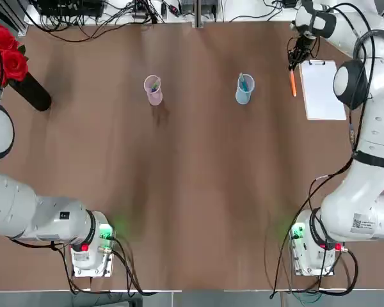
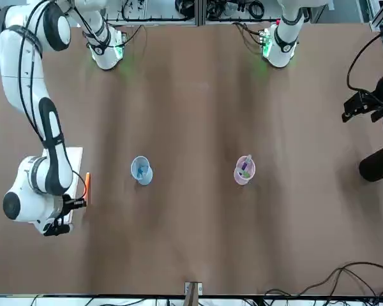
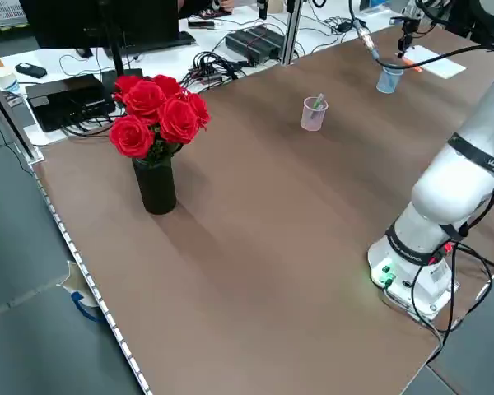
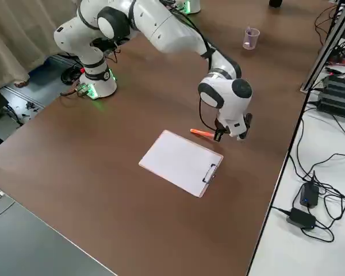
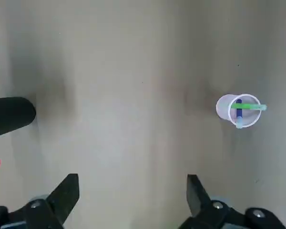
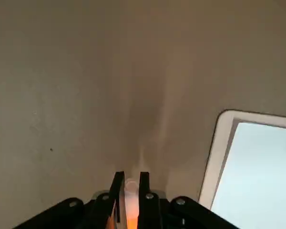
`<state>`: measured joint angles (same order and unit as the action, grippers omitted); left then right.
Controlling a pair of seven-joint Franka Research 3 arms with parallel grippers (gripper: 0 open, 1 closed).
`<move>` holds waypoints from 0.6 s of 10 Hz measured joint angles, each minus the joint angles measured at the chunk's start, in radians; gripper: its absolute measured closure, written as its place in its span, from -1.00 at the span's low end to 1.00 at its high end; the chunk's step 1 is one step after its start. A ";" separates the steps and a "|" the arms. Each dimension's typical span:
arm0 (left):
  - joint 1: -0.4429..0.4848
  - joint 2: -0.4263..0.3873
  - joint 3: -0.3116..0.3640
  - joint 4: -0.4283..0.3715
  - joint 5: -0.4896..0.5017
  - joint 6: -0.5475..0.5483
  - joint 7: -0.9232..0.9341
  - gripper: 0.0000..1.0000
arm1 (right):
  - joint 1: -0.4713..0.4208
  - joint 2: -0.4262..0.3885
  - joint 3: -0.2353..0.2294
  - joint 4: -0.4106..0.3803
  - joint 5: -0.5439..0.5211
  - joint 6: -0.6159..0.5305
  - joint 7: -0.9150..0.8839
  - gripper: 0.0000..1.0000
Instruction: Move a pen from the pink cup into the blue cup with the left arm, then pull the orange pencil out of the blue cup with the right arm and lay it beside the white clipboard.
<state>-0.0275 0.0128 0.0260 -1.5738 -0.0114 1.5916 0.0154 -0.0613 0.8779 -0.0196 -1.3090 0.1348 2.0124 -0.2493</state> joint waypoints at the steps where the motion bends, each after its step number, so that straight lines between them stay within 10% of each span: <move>1: 0.000 0.003 0.000 0.000 0.000 0.000 0.000 -1.00 | -0.001 0.003 0.000 0.002 0.000 0.005 0.000 0.67; 6: 0.000 0.007 0.000 0.000 0.000 0.000 0.000 -1.00 | -0.007 0.024 -0.002 0.004 0.000 0.042 -0.001 0.64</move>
<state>-0.0276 0.0195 0.0258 -1.5738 -0.0114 1.5917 0.0154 -0.0686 0.9015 -0.0217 -1.3047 0.1348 2.0545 -0.2499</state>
